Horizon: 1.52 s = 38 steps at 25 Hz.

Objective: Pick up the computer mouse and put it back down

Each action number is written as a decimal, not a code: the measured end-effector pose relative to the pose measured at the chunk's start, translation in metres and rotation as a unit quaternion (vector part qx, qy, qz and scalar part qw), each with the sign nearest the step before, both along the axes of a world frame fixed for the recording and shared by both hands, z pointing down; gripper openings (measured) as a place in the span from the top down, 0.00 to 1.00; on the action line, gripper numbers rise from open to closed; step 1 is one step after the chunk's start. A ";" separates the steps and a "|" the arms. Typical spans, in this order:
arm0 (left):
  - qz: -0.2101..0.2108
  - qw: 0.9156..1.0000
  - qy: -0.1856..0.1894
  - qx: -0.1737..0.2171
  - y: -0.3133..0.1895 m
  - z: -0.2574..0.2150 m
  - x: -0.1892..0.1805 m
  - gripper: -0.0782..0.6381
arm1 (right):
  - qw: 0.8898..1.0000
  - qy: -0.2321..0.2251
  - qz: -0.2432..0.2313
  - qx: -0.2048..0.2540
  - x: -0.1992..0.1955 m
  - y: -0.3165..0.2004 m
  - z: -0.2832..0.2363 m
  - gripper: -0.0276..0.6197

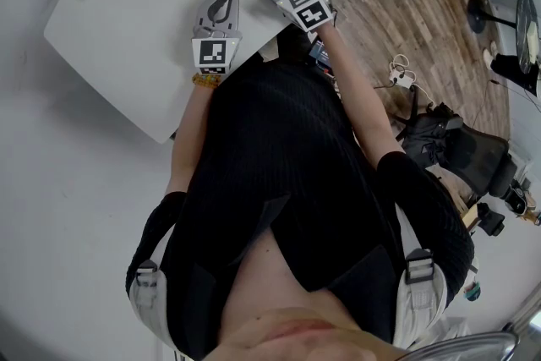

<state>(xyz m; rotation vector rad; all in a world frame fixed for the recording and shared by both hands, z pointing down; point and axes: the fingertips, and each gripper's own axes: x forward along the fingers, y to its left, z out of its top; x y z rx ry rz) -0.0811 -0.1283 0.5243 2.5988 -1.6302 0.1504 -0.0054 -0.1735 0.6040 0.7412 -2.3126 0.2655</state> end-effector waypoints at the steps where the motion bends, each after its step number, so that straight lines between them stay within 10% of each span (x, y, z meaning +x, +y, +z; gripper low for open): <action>1: 0.000 1.000 0.000 0.000 0.000 0.000 0.000 0.87 | 1.000 0.000 0.000 0.000 0.000 0.000 0.000 0.52; 38: 0.000 1.000 0.000 -0.001 -0.001 0.001 0.001 0.87 | 0.999 -0.027 0.015 0.032 0.002 -0.004 -0.032 0.52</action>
